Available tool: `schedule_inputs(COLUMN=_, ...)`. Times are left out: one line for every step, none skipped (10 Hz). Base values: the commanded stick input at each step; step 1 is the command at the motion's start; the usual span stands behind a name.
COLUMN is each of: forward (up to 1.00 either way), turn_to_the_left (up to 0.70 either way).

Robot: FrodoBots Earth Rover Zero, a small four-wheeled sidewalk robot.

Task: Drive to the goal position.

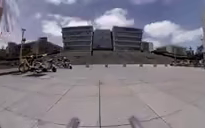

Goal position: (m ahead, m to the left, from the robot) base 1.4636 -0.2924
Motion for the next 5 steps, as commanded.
schedule_inputs(forward=0.7, turn_to_the_left=0.0)
schedule_inputs(forward=0.7, turn_to_the_left=0.0)
schedule_inputs(forward=0.7, turn_to_the_left=0.0)
schedule_inputs(forward=0.7, turn_to_the_left=0.0)
schedule_inputs(forward=0.7, turn_to_the_left=0.0)
